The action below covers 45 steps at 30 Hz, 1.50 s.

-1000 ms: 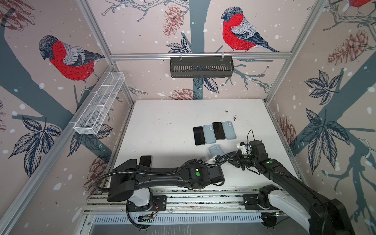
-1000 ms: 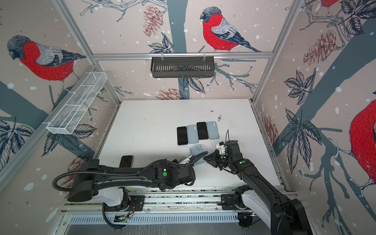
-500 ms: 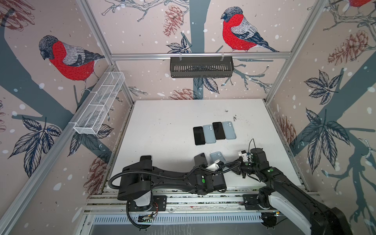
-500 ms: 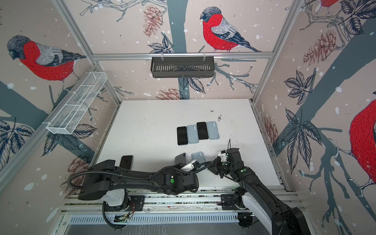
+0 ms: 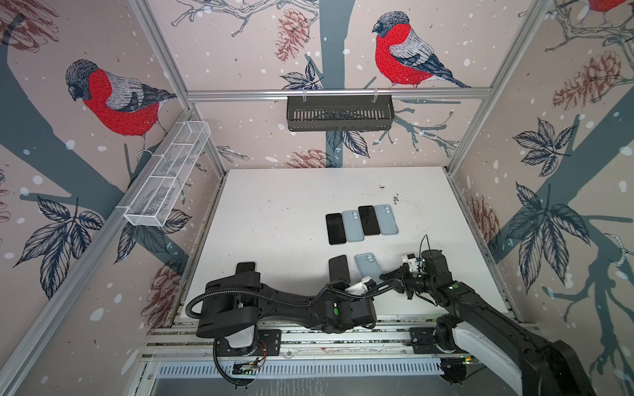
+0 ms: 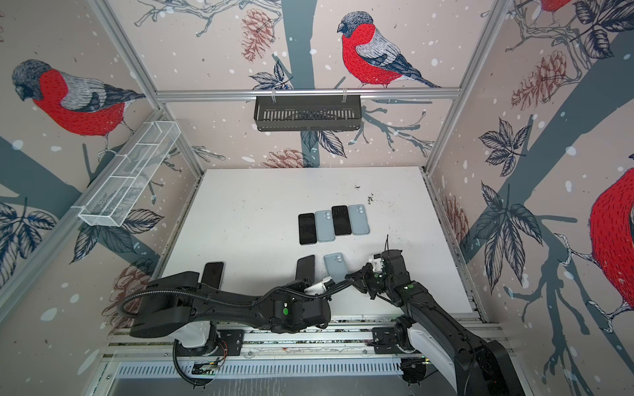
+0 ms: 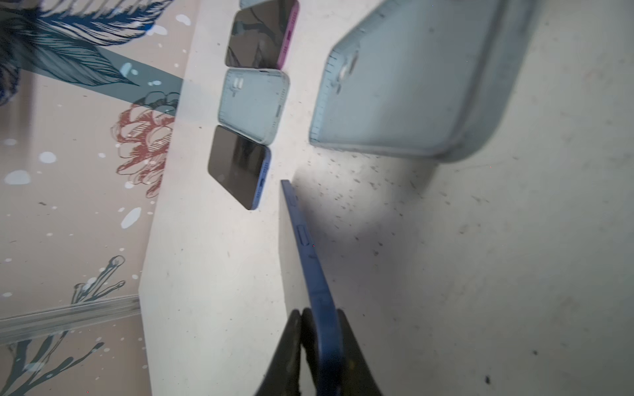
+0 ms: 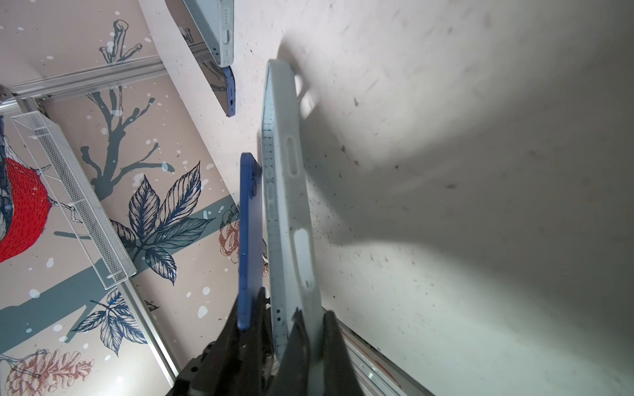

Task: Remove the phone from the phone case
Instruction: 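Carry the blue phone nearer the robot and lay it flat with the left gripper, then open the left gripper and lift it off the phone while the right holds the case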

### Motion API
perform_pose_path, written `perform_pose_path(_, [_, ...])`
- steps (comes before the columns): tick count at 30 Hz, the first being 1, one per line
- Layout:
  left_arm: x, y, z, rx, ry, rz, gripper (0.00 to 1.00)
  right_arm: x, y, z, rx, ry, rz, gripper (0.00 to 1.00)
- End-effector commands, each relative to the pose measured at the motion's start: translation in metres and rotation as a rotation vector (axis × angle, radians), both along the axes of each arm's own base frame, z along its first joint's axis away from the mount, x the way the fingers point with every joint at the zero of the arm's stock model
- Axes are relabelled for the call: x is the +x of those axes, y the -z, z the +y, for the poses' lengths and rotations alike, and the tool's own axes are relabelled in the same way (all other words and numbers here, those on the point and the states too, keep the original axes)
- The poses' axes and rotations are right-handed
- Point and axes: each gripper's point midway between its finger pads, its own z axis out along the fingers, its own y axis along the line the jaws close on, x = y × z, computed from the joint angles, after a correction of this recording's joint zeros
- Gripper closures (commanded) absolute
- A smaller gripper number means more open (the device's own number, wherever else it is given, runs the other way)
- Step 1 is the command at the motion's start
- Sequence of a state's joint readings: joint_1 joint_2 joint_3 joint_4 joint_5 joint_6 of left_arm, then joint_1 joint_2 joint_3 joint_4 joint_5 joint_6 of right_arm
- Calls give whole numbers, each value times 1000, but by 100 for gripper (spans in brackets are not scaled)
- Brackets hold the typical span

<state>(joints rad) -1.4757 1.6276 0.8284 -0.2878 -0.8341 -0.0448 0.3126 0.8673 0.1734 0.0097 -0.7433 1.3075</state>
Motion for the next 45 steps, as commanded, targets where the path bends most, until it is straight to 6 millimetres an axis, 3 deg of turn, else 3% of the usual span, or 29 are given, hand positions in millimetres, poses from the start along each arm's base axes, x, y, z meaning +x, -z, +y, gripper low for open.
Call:
perform_pose_path(1, [-1, 4, -7, -28, 10, 3, 70, 10, -3, -1, -2, 42, -29, 100])
perform_pose_path(4, [-1, 11, -4, -31, 7, 2, 53, 11, -1, 0, 2, 44, -23, 100])
perform_pose_path(13, [10, 16, -3, -15, -34, -38, 32, 13, 1, 10, -11, 2, -13, 100])
perform_pose_path(17, [16, 13, -1, -19, -48, -45, 23, 14, 3, 10, -24, -2, -2, 100])
perform_pose_path(21, [16, -2, -3, -44, -66, -41, 4, 18, 5, 10, -36, 15, 1, 100])
perform_pose_path(25, [1, -19, -1, -123, -85, 26, 3, 26, 5, 10, -49, 37, -9, 100])
perform_pose_path(34, [-20, -56, 54, -460, -481, 295, 3, 31, 8, 19, -77, 30, -12, 97])
perform_pose_path(39, [-22, -50, 99, -646, -816, 494, 9, 32, 11, 21, -90, 28, -8, 91])
perform_pose_path(42, [-19, -38, 115, -678, -971, 592, 15, 31, 15, 23, -105, 16, 0, 89])
perform_pose_path(45, [-16, -17, 114, -652, -1057, 681, 21, 29, 19, 25, -113, 3, 11, 88])
